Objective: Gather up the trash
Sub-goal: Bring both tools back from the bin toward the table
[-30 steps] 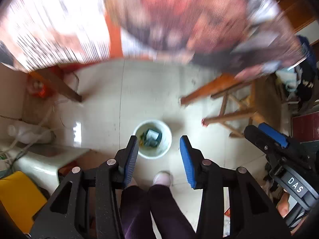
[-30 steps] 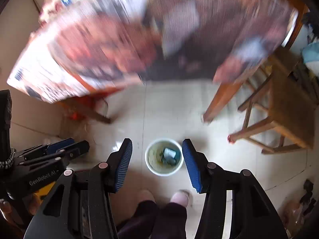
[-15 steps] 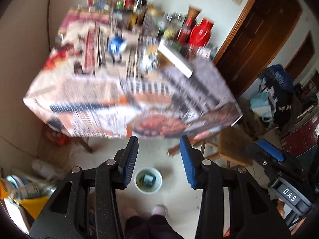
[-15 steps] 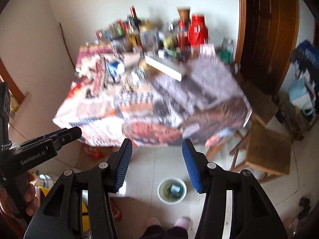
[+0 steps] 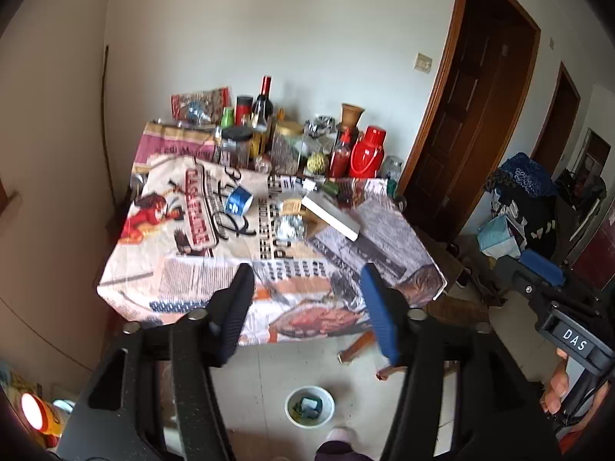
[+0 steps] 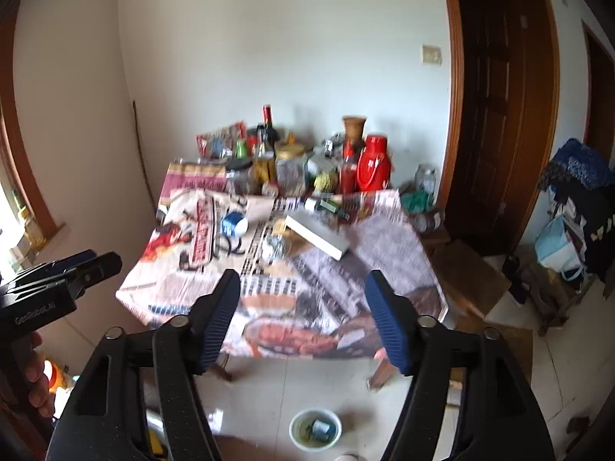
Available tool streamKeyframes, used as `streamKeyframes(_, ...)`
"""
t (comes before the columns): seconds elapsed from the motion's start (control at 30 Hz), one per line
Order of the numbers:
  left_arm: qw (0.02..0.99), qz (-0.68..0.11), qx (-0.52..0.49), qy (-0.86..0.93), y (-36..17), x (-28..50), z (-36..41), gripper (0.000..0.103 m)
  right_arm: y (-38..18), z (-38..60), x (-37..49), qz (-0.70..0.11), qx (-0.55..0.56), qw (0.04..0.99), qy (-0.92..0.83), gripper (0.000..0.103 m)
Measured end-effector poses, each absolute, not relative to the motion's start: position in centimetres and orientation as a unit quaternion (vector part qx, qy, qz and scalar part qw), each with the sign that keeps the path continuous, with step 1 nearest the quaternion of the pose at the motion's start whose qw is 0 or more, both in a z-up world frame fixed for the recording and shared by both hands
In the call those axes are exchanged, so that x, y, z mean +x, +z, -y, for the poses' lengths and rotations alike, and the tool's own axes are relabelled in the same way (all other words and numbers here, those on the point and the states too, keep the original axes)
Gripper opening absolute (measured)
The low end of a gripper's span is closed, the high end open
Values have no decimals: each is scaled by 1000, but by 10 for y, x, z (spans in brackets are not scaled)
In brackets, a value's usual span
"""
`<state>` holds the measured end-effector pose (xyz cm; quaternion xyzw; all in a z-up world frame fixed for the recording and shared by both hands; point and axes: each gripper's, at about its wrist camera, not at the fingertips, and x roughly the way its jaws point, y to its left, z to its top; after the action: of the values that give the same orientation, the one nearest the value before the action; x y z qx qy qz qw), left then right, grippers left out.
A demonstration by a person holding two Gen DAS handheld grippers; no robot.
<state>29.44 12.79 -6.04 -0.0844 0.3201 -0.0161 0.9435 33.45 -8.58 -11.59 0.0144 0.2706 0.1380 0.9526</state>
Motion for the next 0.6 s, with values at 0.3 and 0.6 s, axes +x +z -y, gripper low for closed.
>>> streamKeyframes(0.3,950,-302,-79,10,-49,331,-117,100,-106,104,375,-244,21,959,142,86)
streamKeyframes(0.6,948,-304,-88,39,-47,414,-86,100,-95,137,453,-250,2,952,174,86)
